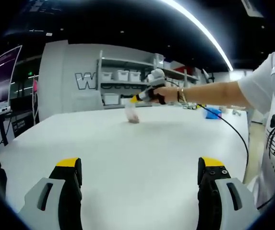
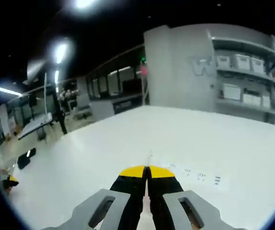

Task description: Open the resealable bag by pulling the two sides of the seal apart until the entire bag opening is separated and visibly accessible.

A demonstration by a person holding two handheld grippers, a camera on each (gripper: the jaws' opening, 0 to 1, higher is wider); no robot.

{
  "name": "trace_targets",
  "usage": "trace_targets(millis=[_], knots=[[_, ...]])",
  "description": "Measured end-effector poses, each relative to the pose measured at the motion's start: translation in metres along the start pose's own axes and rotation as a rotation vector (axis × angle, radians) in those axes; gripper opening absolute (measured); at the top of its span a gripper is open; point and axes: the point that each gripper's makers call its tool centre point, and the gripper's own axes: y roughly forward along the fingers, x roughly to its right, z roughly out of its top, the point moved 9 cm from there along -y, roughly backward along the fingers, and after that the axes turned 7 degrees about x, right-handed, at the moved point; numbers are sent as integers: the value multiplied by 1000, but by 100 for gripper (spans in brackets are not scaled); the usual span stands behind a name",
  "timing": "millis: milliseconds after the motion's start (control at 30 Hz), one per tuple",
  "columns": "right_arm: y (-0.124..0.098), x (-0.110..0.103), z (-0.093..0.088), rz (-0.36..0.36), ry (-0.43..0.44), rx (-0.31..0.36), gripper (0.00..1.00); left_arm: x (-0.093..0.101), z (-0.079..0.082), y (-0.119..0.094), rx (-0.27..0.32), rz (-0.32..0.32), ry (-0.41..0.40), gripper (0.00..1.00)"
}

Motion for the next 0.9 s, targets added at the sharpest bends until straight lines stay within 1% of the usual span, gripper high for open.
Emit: trace_targets(millis=[367,500,600,733,900], knots=[[17,-26,-31,39,-27,-44,0,1,1,0,1,-4,2,100],[18,-35,-36,56,-27,-45,0,0,3,0,7,3,4,100],[18,-46,-44,70,-37,-50,0,0,5,0,12,4,5,100],[18,-55,-51,82,-73,-67,0,1,4,-1,13,1,6,100],[16,-63,-55,90,-92,-75,0,1,3,-4,14,6,3,100]])
